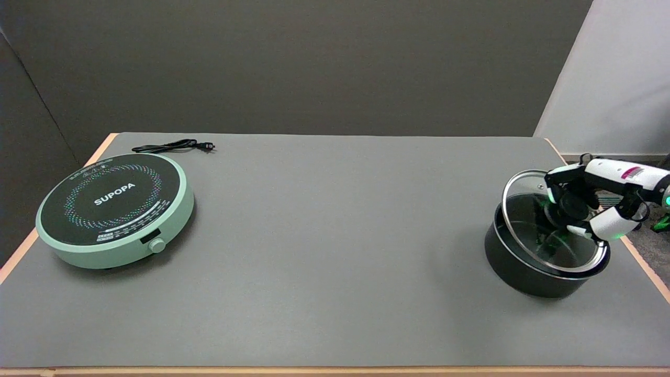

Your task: Place the pot lid onto the pot.

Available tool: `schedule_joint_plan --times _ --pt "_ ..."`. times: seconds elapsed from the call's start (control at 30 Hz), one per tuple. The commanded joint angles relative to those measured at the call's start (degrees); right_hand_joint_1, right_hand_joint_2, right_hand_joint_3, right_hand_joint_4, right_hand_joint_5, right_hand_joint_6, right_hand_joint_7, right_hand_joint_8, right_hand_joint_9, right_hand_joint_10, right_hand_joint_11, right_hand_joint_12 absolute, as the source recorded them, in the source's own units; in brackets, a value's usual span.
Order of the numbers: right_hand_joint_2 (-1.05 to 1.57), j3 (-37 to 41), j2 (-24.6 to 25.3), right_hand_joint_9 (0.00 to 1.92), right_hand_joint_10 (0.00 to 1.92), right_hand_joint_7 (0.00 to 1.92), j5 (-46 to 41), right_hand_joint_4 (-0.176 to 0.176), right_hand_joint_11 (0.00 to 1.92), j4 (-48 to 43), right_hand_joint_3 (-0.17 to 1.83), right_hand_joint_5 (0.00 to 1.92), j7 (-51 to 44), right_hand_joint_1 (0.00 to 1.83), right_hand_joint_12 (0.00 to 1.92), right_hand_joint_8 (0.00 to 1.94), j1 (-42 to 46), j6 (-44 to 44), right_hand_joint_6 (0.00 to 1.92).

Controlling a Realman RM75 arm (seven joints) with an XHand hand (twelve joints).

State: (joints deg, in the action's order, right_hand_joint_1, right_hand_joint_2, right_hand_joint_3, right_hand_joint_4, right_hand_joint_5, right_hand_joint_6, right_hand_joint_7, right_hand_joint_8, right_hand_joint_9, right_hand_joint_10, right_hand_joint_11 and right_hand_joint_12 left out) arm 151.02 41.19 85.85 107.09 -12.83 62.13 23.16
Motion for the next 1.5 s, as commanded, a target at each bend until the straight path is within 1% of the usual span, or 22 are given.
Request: schedule_joint_plan --times 0.03,0.4,0.6,0.83,0.97,1.1,1.2,1.33,1.5 --pt "0.68 -0.3 -3.5 0.84 1.92 0.90 -1.6 0.176 0.66 -0.5 1.05 0.55 -0.9 1.37 1.53 1.54 2.8 5.6 1.73" --pt "0.68 -0.2 -4.7 0.84 1.92 0.90 -1.3 0.176 0.66 -2.0 1.05 0.55 -0.9 1.37 1.53 1.54 3.0 6.0 1.73" --pt "0.68 -0.1 -6.8 0.84 1.92 0.90 -1.2 0.176 0.65 -2.0 1.05 0.55 -0.9 1.37 1.53 1.55 3.1 6.3 1.73" --pt "0.68 0.2 -12.0 0.84 1.92 0.90 1.2 0.176 0.66 -2.6 1.05 0.55 -0.6 1.37 1.52 1.54 2.4 6.6 1.73" --pt "0.67 0.2 -16.6 0.84 1.92 0.91 2.0 0.176 0.66 -4.0 1.05 0.55 1.6 1.37 1.51 1.54 0.4 10.7 1.73" --pt "0.67 0.2 -18.8 0.84 1.92 0.91 2.0 0.176 0.66 -5.3 1.05 0.55 1.8 1.37 1.50 1.54 -0.5 13.2 1.73" --pt "0.67 0.2 -19.0 0.84 1.92 0.91 2.0 0.176 0.66 -6.3 1.06 0.55 1.4 1.37 1.50 1.55 -1.0 13.9 1.73" --pt "0.67 0.2 -17.4 0.84 1.92 0.91 1.5 0.176 0.66 -6.3 1.07 0.56 1.3 1.37 1.50 1.56 -4.0 15.3 1.74" --pt "0.66 0.3 -15.5 0.84 1.92 0.91 1.1 0.176 0.66 -5.7 1.09 0.57 1.1 1.38 1.49 1.57 -5.4 16.4 1.75"
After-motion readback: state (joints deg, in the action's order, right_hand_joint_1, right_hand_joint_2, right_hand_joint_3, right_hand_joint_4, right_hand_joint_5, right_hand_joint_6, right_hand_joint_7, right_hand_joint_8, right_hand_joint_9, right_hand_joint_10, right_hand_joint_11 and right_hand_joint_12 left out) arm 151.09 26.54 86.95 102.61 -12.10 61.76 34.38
